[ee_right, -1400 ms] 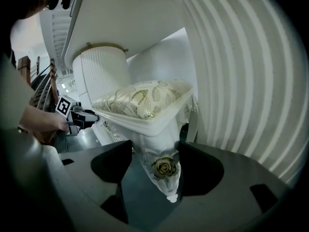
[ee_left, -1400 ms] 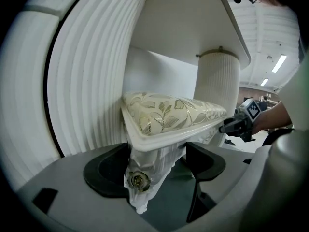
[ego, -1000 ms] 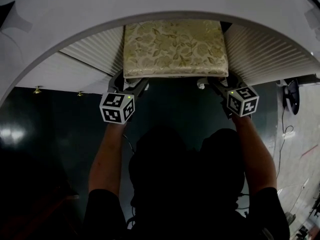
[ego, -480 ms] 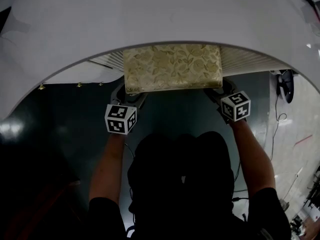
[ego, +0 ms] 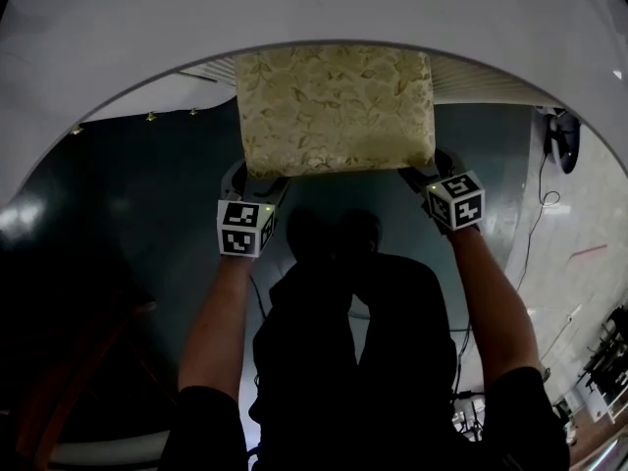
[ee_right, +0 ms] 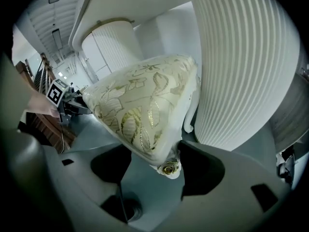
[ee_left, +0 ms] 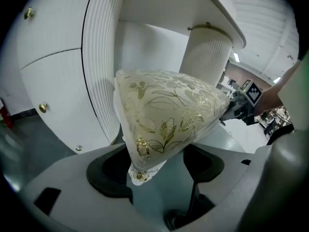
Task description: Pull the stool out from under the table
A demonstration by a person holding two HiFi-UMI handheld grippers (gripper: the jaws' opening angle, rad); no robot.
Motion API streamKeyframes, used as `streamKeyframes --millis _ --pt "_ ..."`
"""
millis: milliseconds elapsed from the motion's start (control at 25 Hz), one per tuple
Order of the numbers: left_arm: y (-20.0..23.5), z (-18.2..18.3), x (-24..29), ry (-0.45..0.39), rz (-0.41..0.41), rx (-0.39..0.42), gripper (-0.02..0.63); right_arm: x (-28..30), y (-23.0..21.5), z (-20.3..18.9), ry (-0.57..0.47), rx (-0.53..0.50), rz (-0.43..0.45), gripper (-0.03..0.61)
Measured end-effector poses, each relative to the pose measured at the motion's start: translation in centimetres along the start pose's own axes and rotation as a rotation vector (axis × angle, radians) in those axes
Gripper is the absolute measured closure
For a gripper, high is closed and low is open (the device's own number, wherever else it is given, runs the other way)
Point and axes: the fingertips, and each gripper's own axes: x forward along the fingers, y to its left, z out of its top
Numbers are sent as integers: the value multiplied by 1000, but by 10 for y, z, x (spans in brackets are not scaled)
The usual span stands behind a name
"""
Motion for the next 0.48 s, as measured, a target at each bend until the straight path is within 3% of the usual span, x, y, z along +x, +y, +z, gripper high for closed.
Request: streamKeyframes --millis 240,480 --pt "28 40 12 42 -15 -9 265 11 -17 41 26 -23 11 314" --pt "24 41 -15 61 -97 -97 238 -26 -6 56 -79 192 173 313"
